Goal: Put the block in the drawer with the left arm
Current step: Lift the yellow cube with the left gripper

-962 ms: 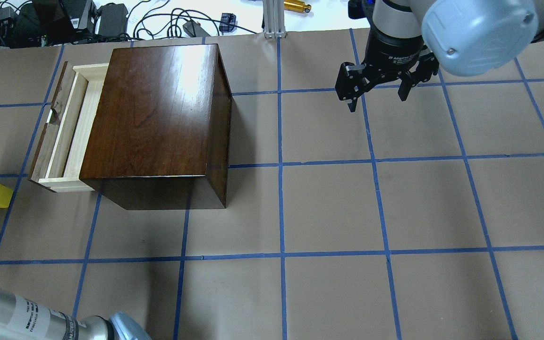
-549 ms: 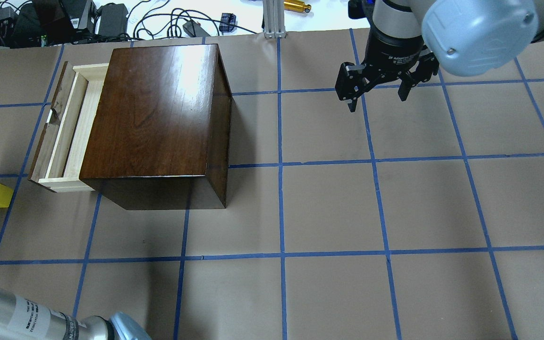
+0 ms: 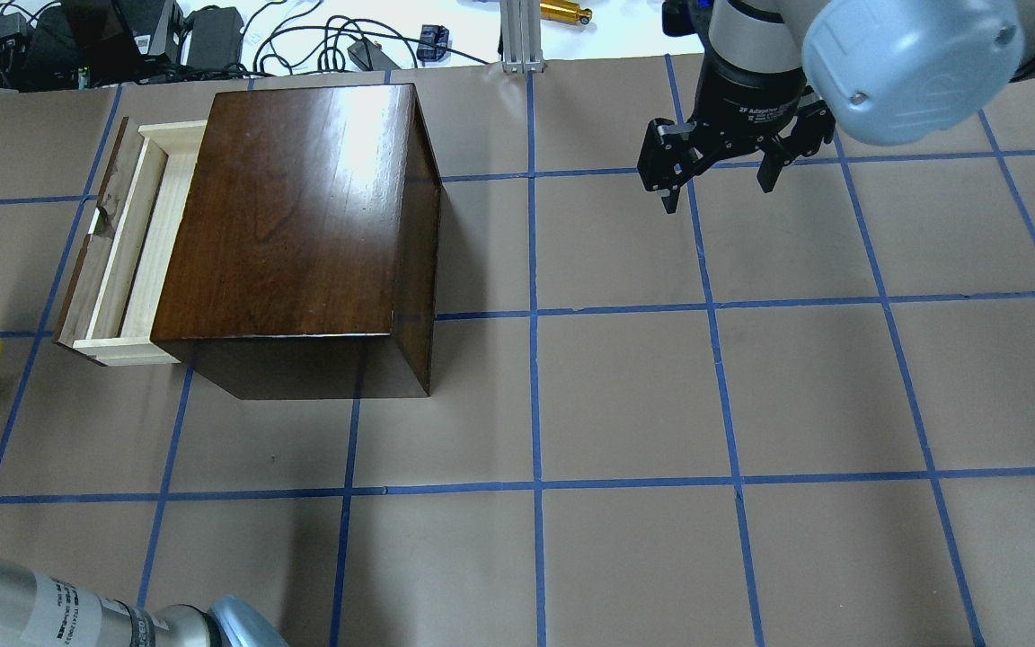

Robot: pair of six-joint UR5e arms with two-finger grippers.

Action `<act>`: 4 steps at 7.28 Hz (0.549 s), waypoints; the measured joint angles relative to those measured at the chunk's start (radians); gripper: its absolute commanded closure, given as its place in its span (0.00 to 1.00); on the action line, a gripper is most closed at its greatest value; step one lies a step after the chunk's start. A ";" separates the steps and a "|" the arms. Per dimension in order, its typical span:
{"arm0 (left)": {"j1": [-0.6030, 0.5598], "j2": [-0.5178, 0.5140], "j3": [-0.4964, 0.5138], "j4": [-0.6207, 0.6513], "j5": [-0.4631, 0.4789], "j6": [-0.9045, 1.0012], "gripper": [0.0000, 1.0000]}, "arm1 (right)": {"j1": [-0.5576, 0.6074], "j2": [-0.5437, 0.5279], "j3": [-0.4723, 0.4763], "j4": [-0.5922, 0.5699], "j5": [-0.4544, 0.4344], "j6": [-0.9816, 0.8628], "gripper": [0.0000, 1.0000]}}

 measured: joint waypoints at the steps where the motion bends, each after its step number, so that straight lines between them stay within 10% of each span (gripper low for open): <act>1: -0.002 0.042 0.010 -0.033 -0.017 -0.017 1.00 | 0.000 0.000 0.000 0.000 0.000 0.000 0.00; 4: -0.071 0.145 0.152 -0.278 -0.050 -0.099 1.00 | 0.000 0.000 0.000 0.000 0.000 0.000 0.00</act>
